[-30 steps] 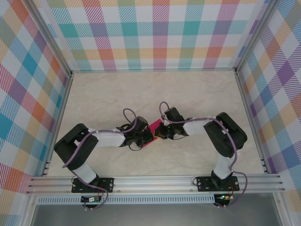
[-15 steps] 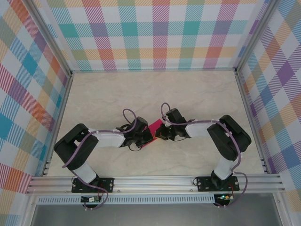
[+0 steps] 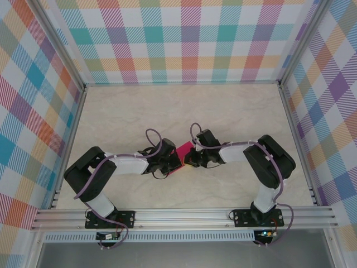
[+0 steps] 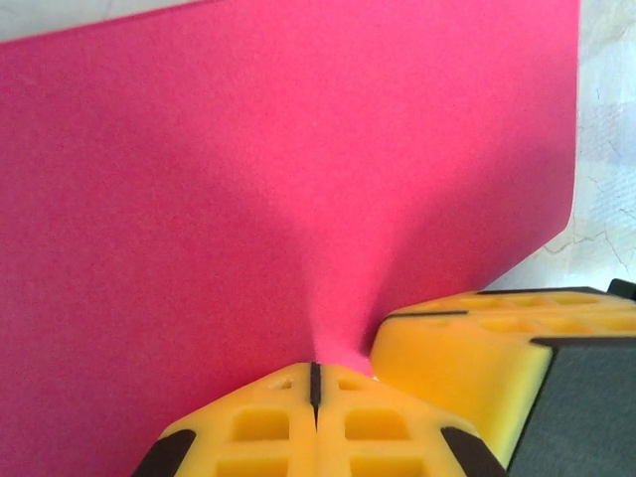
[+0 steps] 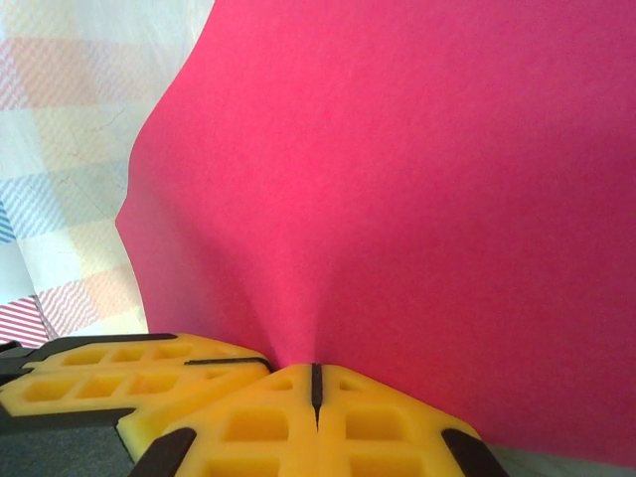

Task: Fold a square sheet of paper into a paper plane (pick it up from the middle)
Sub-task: First fold in half a square sheet of paper at the center of the table.

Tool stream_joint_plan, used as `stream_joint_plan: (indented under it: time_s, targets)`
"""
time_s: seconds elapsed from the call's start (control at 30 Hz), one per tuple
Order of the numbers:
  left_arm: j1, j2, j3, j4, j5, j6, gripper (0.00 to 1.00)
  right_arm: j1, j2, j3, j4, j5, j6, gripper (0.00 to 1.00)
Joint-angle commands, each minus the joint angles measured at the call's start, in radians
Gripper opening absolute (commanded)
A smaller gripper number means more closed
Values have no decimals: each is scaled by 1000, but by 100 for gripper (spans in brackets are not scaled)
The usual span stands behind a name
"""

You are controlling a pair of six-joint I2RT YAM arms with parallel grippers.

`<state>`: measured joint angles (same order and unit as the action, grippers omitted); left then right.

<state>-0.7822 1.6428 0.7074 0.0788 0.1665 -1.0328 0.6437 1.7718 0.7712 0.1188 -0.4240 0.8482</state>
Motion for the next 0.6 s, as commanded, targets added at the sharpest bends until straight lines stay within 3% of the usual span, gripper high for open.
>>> stream_joint_plan:
  time_s: [0.0, 0.33, 0.57]
  targets:
    - [-7, -2, -23, -181, -47, -3, 0, -79, -16, -33, -69, 90, -43, 0]
    - [-6, 11, -22, -207, -57, 8, 0, -246, -55, -18, -138, 134, -156, 0]
    - [6, 29, 61, -317, -101, 241, 0, -250, -222, 2, -164, 153, -179, 0]
